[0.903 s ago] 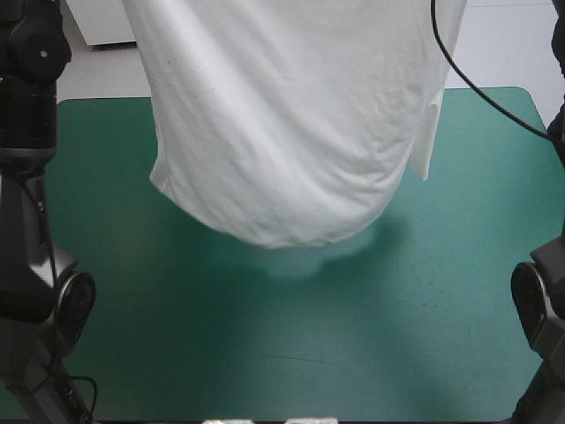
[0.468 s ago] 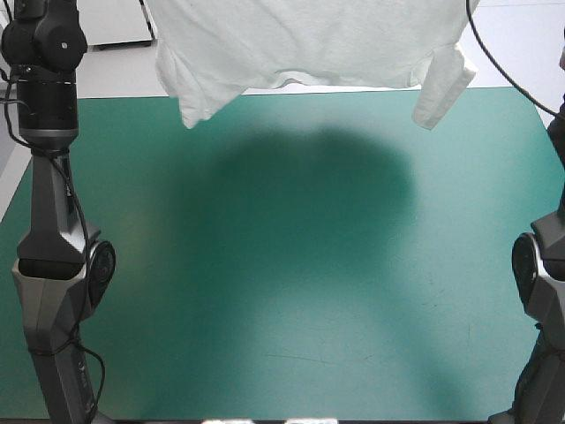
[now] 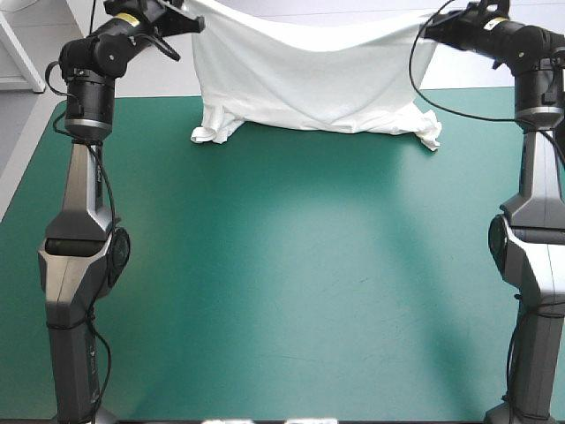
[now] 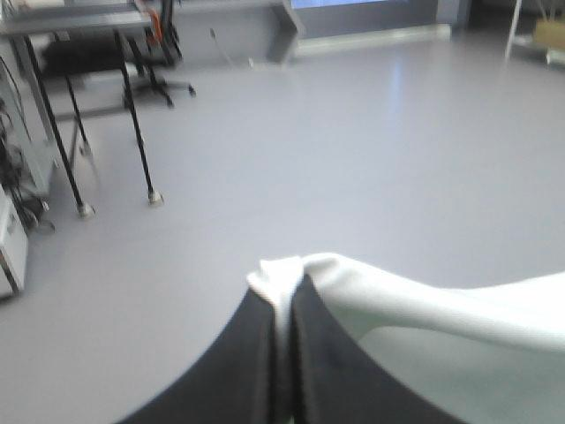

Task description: Fold the cloth

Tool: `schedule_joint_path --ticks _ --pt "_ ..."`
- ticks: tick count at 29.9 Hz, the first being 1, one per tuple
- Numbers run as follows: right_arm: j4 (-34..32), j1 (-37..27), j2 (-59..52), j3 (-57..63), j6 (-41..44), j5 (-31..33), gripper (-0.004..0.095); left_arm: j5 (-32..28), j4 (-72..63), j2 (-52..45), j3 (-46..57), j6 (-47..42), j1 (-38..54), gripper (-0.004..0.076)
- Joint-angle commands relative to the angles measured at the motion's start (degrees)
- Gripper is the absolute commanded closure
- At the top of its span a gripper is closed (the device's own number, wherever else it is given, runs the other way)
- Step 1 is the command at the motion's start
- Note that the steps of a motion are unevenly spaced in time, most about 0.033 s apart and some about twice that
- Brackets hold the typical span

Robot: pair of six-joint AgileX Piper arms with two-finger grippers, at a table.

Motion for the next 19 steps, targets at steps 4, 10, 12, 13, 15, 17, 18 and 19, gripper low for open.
schedule_joint_path --ticks 4,10,12,13,15,17,18,19 --pt "0.16 -0.40 -3.07 0.76 -2.24 4.73 0.0921 13.24 1.81 -1.53 -1.40 -2.98 -1.20 0.0733" --pt "-0.73 -0.40 -3.19 8.83 -2.32 14.01 0.0921 30.09 6.34 1.84 -1.40 -8.50 -1.75 0.0733" --pt "-1.28 -0.40 -3.29 12.24 -2.32 16.37 0.0921 30.95 6.34 2.10 -1.13 -10.58 -1.75 0.0733" --pt "-1.60 -0.40 -3.40 13.83 -2.32 17.65 0.0921 30.95 5.85 2.10 -1.13 -10.60 -1.75 0.0733" --pt "-1.87 -0.40 -4.33 17.14 -0.91 18.50 0.0921 30.95 4.95 2.10 -1.05 -11.30 -1.75 0.0733" --pt "-1.77 -0.40 -5.78 21.00 -0.78 18.50 0.0921 31.07 3.88 2.10 -0.61 -12.21 -1.75 0.0733" --pt "-1.87 -0.40 -6.34 22.46 -0.78 18.50 0.0921 31.07 3.77 1.98 -0.13 -12.39 -1.75 0.0733" --pt "-1.87 -0.40 -7.26 24.27 -0.78 18.50 0.0921 31.07 3.77 1.52 0.84 -13.03 -1.75 0.0733"
